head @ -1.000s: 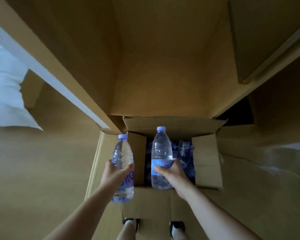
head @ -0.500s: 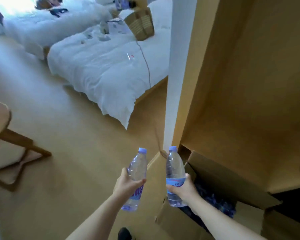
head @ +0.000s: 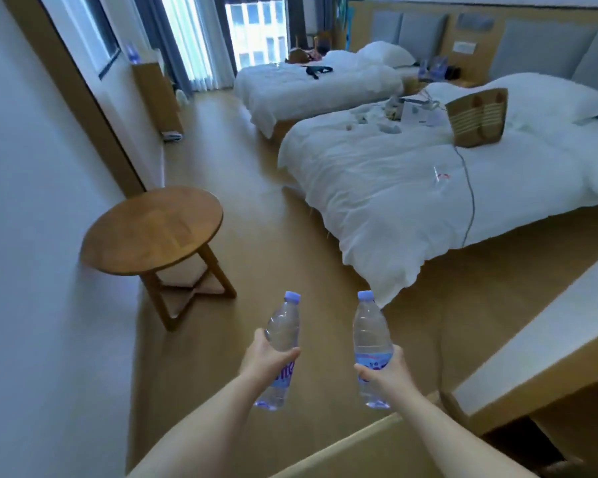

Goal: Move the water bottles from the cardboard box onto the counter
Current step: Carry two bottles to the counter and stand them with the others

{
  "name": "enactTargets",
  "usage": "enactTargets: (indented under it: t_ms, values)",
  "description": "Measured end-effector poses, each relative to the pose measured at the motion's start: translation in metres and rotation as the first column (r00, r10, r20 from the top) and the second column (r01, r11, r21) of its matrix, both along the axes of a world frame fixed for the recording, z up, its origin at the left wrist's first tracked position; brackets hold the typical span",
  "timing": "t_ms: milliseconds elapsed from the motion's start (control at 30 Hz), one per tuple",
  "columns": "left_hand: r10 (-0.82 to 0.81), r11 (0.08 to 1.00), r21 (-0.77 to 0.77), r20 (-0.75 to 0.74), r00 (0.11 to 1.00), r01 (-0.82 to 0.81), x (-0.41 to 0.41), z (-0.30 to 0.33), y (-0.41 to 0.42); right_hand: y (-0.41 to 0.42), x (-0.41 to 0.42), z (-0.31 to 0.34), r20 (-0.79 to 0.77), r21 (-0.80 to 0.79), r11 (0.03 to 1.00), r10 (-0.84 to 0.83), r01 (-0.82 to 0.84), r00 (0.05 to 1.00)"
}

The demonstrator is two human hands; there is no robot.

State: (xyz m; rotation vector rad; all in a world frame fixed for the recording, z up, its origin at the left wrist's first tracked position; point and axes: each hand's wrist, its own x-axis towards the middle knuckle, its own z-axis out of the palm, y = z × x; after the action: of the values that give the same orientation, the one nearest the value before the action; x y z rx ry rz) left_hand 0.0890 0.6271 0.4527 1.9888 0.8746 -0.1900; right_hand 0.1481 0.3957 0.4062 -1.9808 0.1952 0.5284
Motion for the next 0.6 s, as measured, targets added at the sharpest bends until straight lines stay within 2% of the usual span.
enactTargets:
  t_ms: [167,300,600]
  values:
    - [0.171,0.984,-0.057,0.047,0.984,-0.169,0.023,0.012,0.065,0.069,0.051,0.018,0.029,0.015,0.993,0.113,-0.114,0.993]
    - [0.239,0.969,-0.081,0.065,0.969,-0.234,0.057,0.012,0.095,0.107,0.097,0.021,0.023,0.017,0.984,0.179,-0.179,0.984]
    - [0.358,0.931,-0.120,0.125,0.926,-0.344,0.193,0.004,0.146,0.187,0.257,0.026,0.056,0.016,0.924,0.380,-0.381,0.923]
